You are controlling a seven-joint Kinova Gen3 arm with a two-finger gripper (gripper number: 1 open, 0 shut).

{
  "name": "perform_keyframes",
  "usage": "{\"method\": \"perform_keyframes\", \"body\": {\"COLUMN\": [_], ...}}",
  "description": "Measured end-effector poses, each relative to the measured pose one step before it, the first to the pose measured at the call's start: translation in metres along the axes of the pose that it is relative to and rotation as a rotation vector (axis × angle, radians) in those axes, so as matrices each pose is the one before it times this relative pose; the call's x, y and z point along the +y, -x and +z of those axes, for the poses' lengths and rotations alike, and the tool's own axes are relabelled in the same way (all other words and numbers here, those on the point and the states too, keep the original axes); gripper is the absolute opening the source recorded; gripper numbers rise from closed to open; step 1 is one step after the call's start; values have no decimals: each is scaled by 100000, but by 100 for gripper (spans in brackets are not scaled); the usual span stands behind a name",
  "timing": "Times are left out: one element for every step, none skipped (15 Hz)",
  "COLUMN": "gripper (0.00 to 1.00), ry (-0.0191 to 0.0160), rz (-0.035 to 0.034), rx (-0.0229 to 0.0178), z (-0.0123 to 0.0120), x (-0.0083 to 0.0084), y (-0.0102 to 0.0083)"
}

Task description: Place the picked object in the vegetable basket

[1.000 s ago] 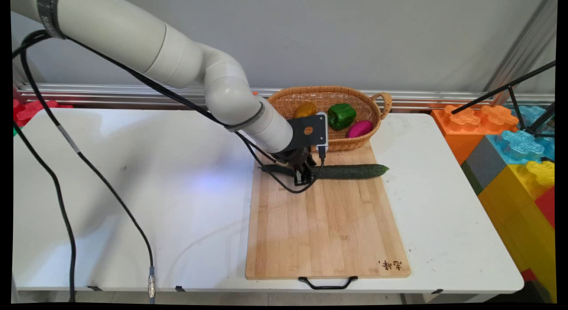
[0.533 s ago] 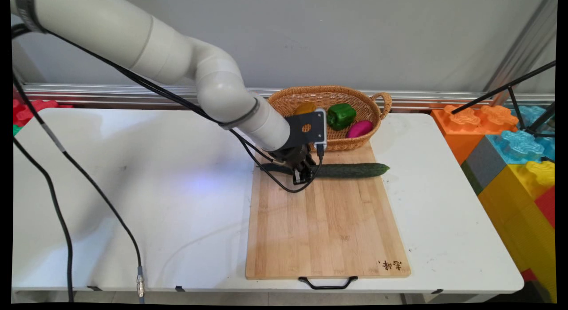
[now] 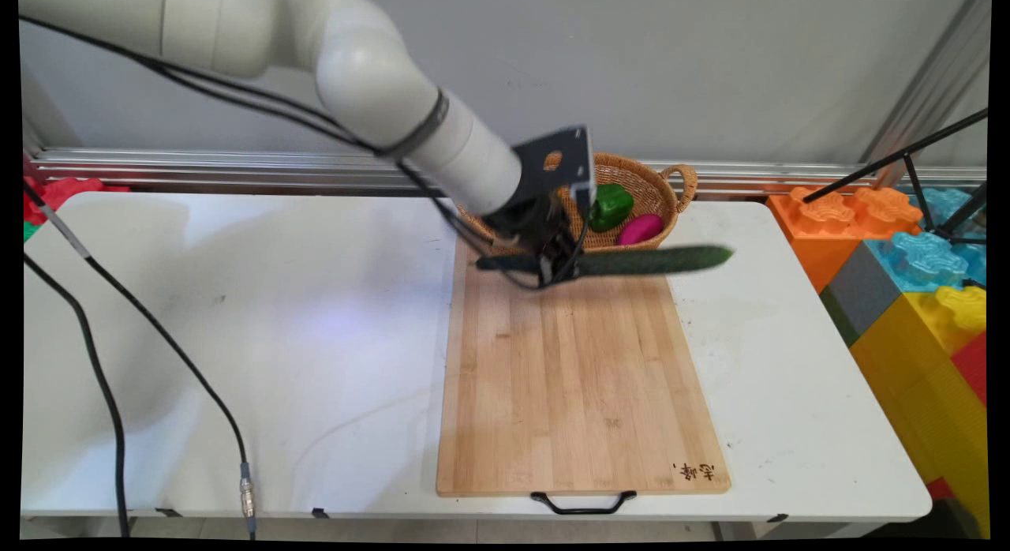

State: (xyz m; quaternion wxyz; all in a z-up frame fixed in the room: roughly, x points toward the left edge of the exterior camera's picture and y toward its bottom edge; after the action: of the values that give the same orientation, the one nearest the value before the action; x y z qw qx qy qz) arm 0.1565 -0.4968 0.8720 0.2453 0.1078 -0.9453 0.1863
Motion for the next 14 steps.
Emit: {"method": "perform_keyframes", "body": {"gripper": [0, 0, 0, 0, 0, 0, 0, 0, 0, 0, 0, 0, 0, 0], "ry": [-1591, -2325, -1713, -1588, -1870, -1929, -1451, -1327, -674, 66, 535, 528, 717, 791], "rz": [630, 670, 671, 730, 1182, 1502, 1201, 1498, 1397, 1228, 1200, 717, 792, 525], "rx": [1640, 1650, 797, 422, 36, -385, -552, -824, -1004, -1167, -1043, -701, -825, -802], "z": [-517, -499, -225, -100, 44, 244, 363, 674, 871, 1051, 1186, 887, 1219, 1202], "x": [-822, -1160, -896, -892, -1098, -1201, -963, -980, -769, -523, -311, -130, -142, -84], "y": [-674, -672, -353, -211, -104, 83, 229, 391, 500, 600, 567, 377, 470, 428]}}
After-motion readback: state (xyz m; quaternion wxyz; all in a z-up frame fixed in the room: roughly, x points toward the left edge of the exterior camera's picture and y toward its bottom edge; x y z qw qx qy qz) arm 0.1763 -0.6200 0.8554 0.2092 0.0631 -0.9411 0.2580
